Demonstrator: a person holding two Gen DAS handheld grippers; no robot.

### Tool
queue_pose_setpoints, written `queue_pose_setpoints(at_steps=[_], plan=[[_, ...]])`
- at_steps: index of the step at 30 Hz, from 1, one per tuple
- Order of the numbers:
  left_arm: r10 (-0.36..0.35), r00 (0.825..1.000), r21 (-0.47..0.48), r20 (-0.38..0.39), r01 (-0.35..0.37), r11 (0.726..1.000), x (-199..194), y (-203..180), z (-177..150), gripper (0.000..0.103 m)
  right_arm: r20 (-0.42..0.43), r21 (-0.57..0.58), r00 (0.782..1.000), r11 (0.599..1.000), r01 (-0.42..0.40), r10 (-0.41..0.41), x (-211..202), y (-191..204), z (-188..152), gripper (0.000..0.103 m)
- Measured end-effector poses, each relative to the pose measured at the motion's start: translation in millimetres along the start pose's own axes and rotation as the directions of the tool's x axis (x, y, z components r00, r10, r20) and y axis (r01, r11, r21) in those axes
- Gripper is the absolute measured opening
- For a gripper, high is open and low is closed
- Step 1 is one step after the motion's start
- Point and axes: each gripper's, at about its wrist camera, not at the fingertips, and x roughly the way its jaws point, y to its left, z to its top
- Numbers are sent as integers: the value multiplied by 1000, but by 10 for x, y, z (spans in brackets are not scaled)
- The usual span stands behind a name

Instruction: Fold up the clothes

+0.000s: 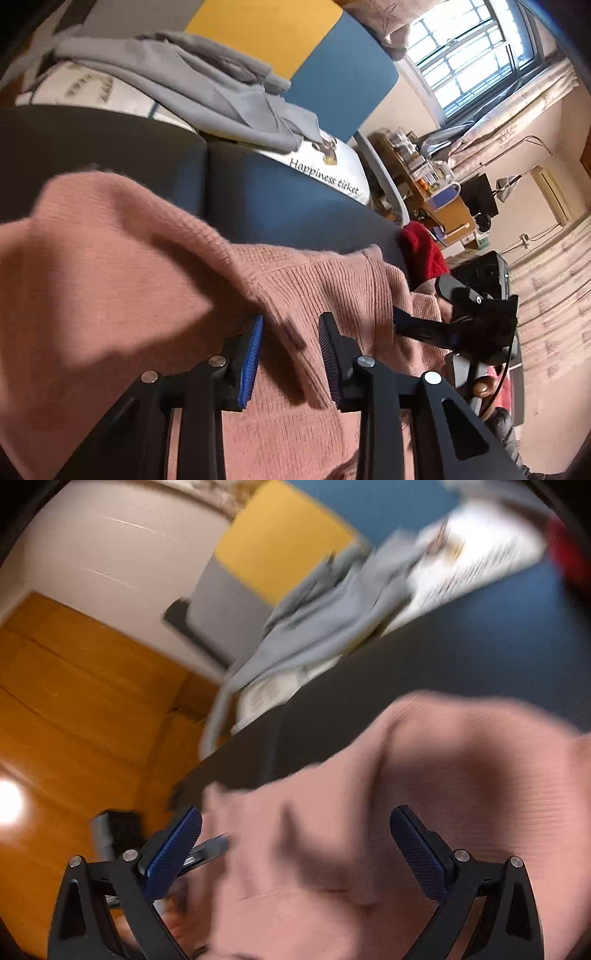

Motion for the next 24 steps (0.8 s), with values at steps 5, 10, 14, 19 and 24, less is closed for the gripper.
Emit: queue_pose_setpoints(at_steps=[5, 10, 14, 19, 24], plan=[[-215, 976, -32, 26, 216, 976, 53, 94, 208, 29, -92, 22, 978, 983, -184, 186, 219, 43, 93, 103], [-207, 951, -112, 231, 237, 965, -104, 315, 771, 29, 70, 72, 925, 923, -379, 374, 289, 139, 557, 103], [-51, 960, -185, 274, 105, 977, -224, 568, 1013, 29, 194, 109, 928, 933, -342, 317, 358, 92, 806, 103], [105, 961, -82, 257, -87, 993, -349, 617, 887, 29, 134, 43, 970, 976, -212, 205, 363, 155, 665, 103], [298, 935, 102, 194, -322, 941, -80, 507, 538, 29, 44, 8, 988, 989, -147, 146, 476, 45, 447, 103]])
